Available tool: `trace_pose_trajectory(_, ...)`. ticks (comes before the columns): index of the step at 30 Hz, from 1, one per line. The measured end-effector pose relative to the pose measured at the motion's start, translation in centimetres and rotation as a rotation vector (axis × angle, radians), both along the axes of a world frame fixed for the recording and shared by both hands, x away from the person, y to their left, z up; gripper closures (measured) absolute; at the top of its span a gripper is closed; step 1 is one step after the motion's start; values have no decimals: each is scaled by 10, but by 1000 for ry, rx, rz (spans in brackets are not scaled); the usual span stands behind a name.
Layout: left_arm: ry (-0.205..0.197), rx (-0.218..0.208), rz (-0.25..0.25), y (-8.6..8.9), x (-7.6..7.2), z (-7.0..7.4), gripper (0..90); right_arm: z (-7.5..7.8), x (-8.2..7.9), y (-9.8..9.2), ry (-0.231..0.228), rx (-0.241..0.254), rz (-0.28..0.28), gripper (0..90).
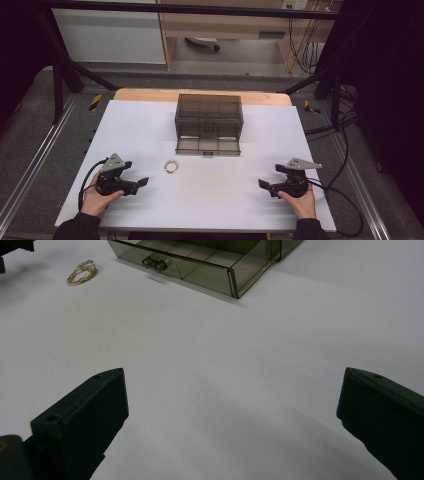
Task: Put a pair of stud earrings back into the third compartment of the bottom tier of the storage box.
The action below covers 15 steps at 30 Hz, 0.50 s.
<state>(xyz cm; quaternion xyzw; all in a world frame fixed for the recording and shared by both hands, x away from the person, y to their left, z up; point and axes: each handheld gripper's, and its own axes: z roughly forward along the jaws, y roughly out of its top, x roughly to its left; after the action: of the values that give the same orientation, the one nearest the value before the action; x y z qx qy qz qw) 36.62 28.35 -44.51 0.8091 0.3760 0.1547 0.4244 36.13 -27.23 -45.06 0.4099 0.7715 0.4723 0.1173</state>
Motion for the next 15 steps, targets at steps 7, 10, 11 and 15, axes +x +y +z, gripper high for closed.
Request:
trace_pose_trajectory(7,-2,-2,-1,-1,0,1,71,0,-1,0,0,2,5,8)
trace_pose_trajectory(10,0,-2,-4,-3,0,1,71,1,-1,0,2,4,6,7)
trace_pose_trajectory(11,0,-1,-5,-3,0,1,71,0,0,-1,-2,-1,10,8)
trace_pose_trajectory(15,1,2,-6,-5,1,1,71,0,0,0,0,-2,11,8)
